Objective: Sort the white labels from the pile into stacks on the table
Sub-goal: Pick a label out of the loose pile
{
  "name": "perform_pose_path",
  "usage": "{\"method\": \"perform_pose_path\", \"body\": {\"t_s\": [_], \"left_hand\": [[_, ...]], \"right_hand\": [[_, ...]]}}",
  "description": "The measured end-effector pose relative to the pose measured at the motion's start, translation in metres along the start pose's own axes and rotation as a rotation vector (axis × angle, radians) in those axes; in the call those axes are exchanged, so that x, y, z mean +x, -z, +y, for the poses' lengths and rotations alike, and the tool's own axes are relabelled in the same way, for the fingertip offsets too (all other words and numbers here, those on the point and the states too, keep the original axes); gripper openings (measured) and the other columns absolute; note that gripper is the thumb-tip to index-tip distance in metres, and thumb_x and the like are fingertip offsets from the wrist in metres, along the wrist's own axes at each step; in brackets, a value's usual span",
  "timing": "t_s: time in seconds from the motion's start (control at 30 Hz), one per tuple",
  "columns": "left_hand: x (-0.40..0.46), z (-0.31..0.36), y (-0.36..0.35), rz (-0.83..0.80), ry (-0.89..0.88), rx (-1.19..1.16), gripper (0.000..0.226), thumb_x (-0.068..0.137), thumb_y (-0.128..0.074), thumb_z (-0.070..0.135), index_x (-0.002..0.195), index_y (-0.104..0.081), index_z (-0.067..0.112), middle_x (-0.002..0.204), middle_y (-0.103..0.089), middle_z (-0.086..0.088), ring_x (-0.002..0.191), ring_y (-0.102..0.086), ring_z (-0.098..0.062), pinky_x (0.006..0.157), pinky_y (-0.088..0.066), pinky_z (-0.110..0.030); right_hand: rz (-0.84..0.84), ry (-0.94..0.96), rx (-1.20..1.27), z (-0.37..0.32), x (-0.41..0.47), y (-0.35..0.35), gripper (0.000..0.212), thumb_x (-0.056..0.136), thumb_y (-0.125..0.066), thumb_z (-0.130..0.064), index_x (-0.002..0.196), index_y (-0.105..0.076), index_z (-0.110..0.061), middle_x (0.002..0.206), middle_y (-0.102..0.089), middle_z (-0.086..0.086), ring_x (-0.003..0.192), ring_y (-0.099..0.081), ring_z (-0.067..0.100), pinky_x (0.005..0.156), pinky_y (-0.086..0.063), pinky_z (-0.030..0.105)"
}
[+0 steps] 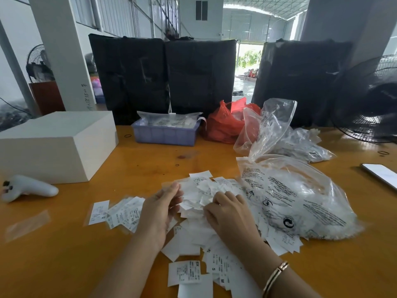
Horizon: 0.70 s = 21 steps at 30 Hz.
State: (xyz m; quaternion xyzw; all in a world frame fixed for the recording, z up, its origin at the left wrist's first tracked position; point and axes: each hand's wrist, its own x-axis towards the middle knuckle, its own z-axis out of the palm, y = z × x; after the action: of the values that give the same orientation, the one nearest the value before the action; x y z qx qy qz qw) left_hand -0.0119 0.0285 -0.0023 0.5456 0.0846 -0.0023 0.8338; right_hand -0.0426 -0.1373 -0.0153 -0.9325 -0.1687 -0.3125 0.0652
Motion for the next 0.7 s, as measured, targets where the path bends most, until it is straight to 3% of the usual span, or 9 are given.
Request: {"method": "perform_pose_path", "body": {"t_s": [0.07,0.17,0.23,0.3,0.43,0.6,0.7], "left_hand": [[-0.001,-0.001,-0.001,-0.015,0.007,0.013,0.031,0.064,-0.072,0.035,0.084,-0.074,0.011,0.074,-0.073,0.000,0.067,-0.066,-0.008,0.064,-0.049,-0.025],[-0.002,-0.003,-0.002,-0.047,0.028,0.050,0.029,0.061,-0.073,0.037,0.077,-0.074,0.014,0.074,-0.073,0.001,0.066,-0.067,-0.007,0.065,-0.048,-0.025],[-0.004,-0.007,-0.004,-0.081,0.038,0.095,0.033,0.059,-0.073,0.039,0.078,-0.073,0.012,0.076,-0.074,0.000,0.067,-0.067,-0.007,0.063,-0.049,-0.024],[-0.006,-0.012,-0.007,-0.112,0.047,0.118,0.034,0.062,-0.073,0.038,0.081,-0.072,0.010,0.079,-0.075,-0.004,0.067,-0.069,-0.010,0.059,-0.051,-0.022],[-0.012,-0.015,-0.016,-0.178,0.070,0.077,0.038,0.066,-0.072,0.032,0.089,-0.070,0.002,0.085,-0.075,-0.011,0.071,-0.073,-0.016,0.056,-0.054,-0.019],[-0.014,-0.014,-0.018,-0.196,0.078,0.042,0.038,0.068,-0.071,0.030,0.093,-0.068,0.002,0.088,-0.075,-0.013,0.076,-0.073,-0.020,0.056,-0.055,-0.020],[-0.014,-0.014,-0.018,-0.196,0.056,0.043,0.033,0.073,-0.069,0.030,0.093,-0.068,0.004,0.090,-0.075,-0.012,0.078,-0.073,-0.020,0.058,-0.056,-0.021]], "right_hand": [[0.060,-0.119,0.228,0.001,0.001,0.002,0.009,0.083,-0.071,-0.020,0.075,-0.070,-0.020,0.074,-0.059,-0.008,0.067,-0.053,0.009,0.060,-0.046,0.023],[0.074,-0.577,0.696,0.004,0.004,0.007,0.018,0.091,-0.060,-0.021,0.075,-0.063,-0.027,0.067,-0.061,-0.013,0.059,-0.053,-0.002,0.052,-0.041,0.012],[0.088,-0.845,0.974,0.008,0.005,0.009,0.018,0.094,-0.056,-0.019,0.078,-0.064,-0.023,0.056,-0.063,-0.007,0.047,-0.054,0.000,0.042,-0.039,0.013],[0.092,-0.992,1.248,0.011,0.005,0.013,0.016,0.096,-0.052,-0.016,0.084,-0.061,-0.015,0.051,-0.063,-0.001,0.049,-0.060,0.012,0.041,-0.042,0.019],[0.097,-1.077,1.581,0.015,0.006,0.019,0.009,0.092,-0.053,-0.003,0.087,-0.051,-0.010,0.053,-0.063,0.004,0.051,-0.062,0.019,0.042,-0.046,0.021],[0.109,-1.114,1.790,0.011,0.004,0.021,0.024,0.086,-0.060,0.005,0.107,-0.062,-0.006,0.073,-0.066,0.011,0.063,-0.067,0.017,0.050,-0.052,0.020],[0.100,-1.115,1.781,0.006,0.001,0.021,0.017,0.081,-0.069,-0.003,0.097,-0.062,-0.002,0.068,-0.065,0.008,0.057,-0.065,0.015,0.052,-0.053,0.021]]}}
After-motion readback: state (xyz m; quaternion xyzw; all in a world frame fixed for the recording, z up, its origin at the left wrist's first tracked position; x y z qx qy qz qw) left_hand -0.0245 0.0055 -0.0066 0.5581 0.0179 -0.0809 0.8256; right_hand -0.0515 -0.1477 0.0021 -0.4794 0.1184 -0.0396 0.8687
